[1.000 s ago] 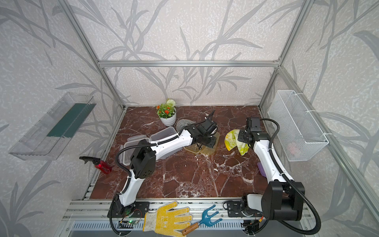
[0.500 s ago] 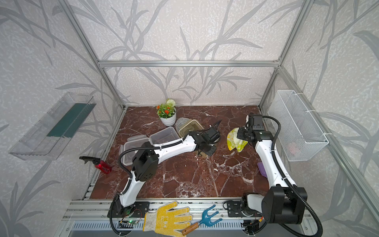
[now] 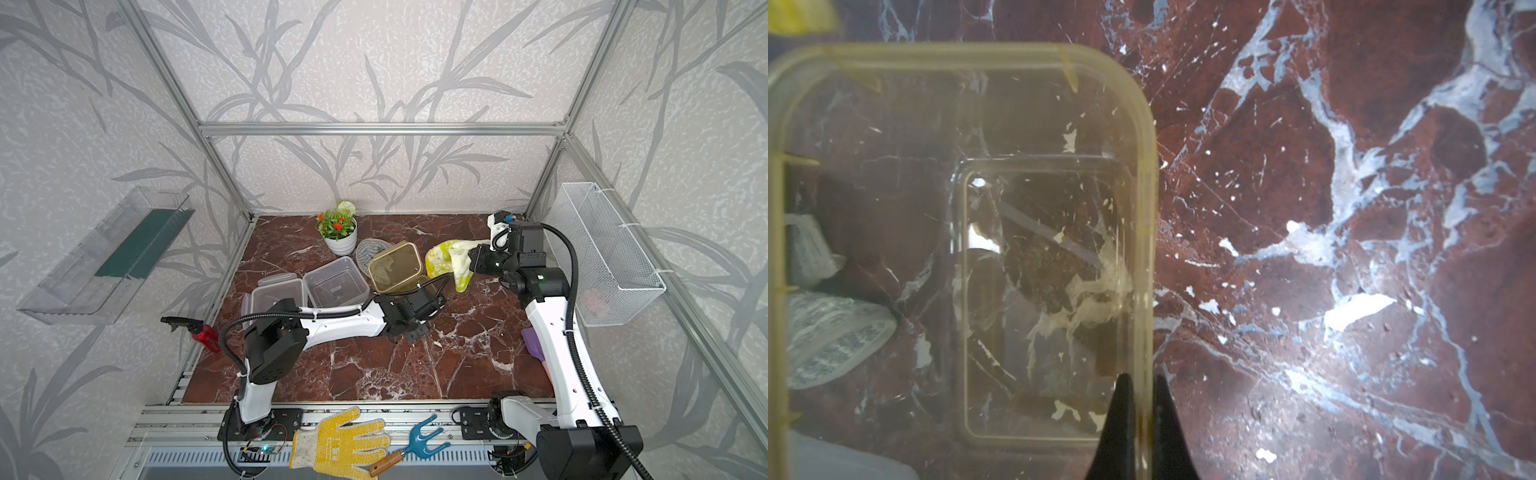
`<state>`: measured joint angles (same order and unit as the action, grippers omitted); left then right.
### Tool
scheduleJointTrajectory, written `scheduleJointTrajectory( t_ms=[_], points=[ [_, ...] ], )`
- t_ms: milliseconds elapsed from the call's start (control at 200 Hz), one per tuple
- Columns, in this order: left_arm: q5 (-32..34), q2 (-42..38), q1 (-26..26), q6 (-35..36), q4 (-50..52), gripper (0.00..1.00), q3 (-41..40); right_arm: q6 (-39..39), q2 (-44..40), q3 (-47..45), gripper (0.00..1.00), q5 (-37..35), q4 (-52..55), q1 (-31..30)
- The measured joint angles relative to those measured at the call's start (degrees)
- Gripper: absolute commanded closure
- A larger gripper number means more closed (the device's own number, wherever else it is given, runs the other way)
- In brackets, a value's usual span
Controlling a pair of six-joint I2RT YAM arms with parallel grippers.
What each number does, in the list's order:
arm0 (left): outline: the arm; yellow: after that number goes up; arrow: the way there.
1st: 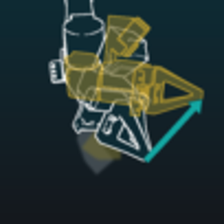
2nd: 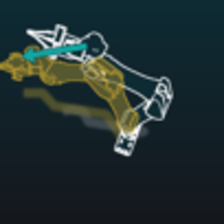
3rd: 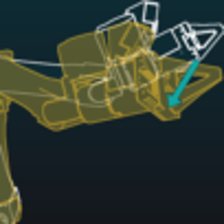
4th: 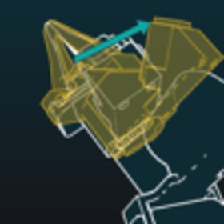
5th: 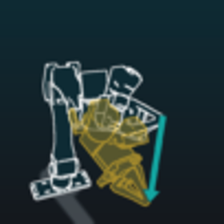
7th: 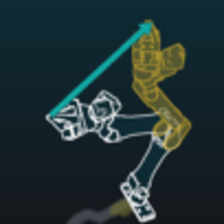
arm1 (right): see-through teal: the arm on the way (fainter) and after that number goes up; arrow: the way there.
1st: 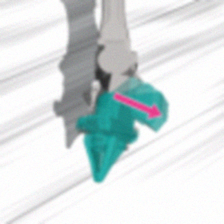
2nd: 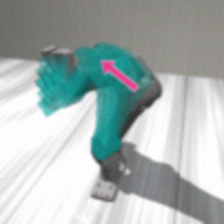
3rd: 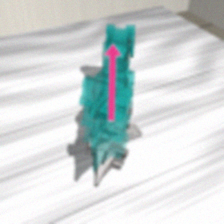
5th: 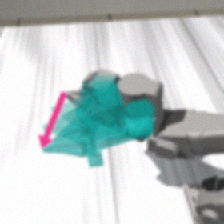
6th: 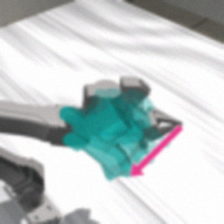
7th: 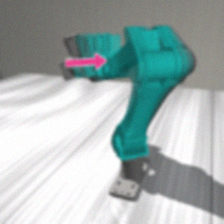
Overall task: Wipe the insides of the lunch boxes
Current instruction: Pick up the lunch box from the center of the board, then place the lunch box at the center of the board.
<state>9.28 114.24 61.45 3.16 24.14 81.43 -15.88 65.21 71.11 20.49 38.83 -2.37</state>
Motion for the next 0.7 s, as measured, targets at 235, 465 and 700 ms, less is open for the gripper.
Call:
scheduleJointTrajectory(
  t_ms=[235,465,700],
  points=[
    [-5.7,-1.6,0.0,4.6,-0.2,0.98,-1.0,0.8,-2.7,-1.9,0.99,4.5,1.8,-0.7],
    [-7.6,-5.3,0.1,6.4,-3.8,0.98,-6.9,-0.7,-1.8,-8.7,1.00,6.1,-1.1,-8.0],
    [-6.4,-11.2,0.2,7.0,-11.2,0.98,-16.5,-4.4,2.8,-19.9,1.00,6.9,-7.1,-11.1]
  ],
)
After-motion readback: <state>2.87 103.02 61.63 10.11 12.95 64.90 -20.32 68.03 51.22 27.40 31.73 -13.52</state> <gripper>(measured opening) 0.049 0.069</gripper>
